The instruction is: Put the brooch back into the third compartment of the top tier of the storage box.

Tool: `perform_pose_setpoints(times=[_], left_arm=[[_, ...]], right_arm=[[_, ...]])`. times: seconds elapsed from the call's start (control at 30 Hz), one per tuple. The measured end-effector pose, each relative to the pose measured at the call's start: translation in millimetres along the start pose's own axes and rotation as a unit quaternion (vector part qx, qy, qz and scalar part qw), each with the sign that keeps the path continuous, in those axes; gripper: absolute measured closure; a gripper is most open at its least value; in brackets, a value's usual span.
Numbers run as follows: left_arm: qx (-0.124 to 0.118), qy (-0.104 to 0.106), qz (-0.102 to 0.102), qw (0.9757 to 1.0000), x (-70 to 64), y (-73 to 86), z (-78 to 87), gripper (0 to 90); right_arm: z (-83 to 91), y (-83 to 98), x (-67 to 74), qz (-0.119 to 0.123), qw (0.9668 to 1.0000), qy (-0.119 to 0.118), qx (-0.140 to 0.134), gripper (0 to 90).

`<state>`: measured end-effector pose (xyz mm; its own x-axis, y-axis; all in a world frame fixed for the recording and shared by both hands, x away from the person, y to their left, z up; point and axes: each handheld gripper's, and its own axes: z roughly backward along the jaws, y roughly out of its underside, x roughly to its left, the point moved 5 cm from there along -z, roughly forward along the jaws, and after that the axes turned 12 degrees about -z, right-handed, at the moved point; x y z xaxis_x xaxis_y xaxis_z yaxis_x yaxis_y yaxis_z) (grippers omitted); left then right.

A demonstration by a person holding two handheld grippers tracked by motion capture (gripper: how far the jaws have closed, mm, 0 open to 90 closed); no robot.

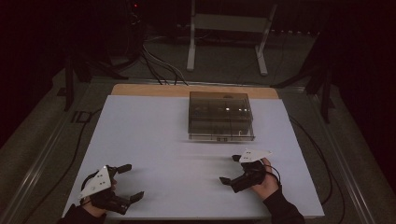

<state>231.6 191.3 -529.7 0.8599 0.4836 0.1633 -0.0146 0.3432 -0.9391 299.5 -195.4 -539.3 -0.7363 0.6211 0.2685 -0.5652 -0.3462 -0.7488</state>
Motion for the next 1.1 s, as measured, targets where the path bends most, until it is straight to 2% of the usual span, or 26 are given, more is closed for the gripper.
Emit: perform_pose_setpoints(times=[0.23, 0.33, 0.4, 0.67, 0.83, 0.9, 1.1], left_arm=[[0.002, 0.000, 0.001, 1.0000, 0.0, 0.6, -0.3, 0.5], [0.002, 0.000, 0.001, 1.0000, 0.2, 0.9, -0.4, 0.5], [0.001, -0.001, 0.003, 1.0000, 0.5, 1.0, -0.2, 0.5], [0.002, -0.001, 0.002, 1.0000, 0.2, 1.2, -0.2, 0.5], [0.002, -0.002, 0.004, 1.0000, 1.0, 1.5, -0.1, 0.5], [0.003, -0.002, 0.004, 1.0000, 1.0, 1.7, -0.1, 0.5], [0.000, -0.003, 0.004, 1.0000, 1.4, 1.2, 0.4, 0.5]], right_arm=[[15.6, 14.6, -11.7, -0.017, 0.9998, 0.012, -0.006, 0.0], [21.9, 21.6, -17.5, -0.017, 0.9994, 0.029, -0.005, 0.0], [26.5, 26.3, -21.4, -0.026, 0.9990, 0.035, -0.005, 0.0], [48.8, 38.6, -32.0, -0.049, 0.9974, 0.047, -0.024, 0.0], [59.0, 45.8, -36.8, -0.061, 0.9958, 0.059, -0.034, 0.0], [65.0, 49.2, -40.3, -0.068, 0.9943, 0.067, -0.047, 0.0], [76.2, 58.9, -46.2, -0.087, 0.9915, 0.076, -0.060, 0.0]])
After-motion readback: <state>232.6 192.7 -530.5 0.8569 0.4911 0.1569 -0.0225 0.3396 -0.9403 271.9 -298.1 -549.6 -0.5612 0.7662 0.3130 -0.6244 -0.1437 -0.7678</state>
